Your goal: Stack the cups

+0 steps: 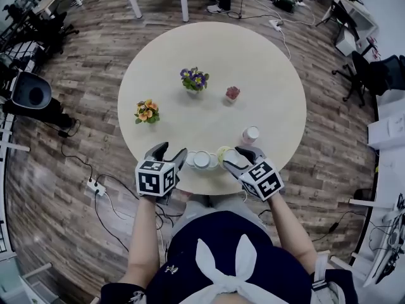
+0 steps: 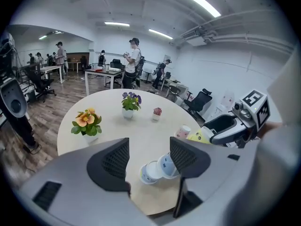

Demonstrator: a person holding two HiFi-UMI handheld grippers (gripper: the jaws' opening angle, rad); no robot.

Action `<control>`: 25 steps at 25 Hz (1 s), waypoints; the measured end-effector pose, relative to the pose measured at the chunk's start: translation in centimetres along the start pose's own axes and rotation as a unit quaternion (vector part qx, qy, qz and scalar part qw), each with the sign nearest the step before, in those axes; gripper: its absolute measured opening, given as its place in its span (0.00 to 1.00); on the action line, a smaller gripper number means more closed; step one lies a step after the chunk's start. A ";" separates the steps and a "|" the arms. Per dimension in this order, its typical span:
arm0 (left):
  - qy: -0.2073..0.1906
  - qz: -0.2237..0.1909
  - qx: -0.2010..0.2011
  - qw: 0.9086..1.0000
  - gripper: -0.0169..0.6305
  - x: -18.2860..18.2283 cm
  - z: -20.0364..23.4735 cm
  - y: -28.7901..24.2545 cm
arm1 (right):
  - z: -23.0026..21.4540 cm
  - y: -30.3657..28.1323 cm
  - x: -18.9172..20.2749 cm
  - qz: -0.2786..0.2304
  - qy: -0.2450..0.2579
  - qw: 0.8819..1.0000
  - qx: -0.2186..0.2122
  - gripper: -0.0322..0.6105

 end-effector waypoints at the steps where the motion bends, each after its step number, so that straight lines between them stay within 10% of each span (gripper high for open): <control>1: 0.004 -0.001 -0.002 1.000 0.45 0.2 0.1 0.1 | 0.1 -0.2 0.0 0.006 0.003 1.000 -0.005 0.43; 25: 0.039 0.009 -0.043 0.998 0.35 2.7 1.6 1.0 | 0.5 -3.6 0.3 0.071 0.065 0.995 -0.025 0.43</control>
Point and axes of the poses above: the fingertips, and each gripper's own axes: y backward along the fingers, z to its left, x out of its underside, the point moved 6 cm from there along y, backward along the fingers, and after that the axes turned 11 degrees about z, right-handed, at the moved point
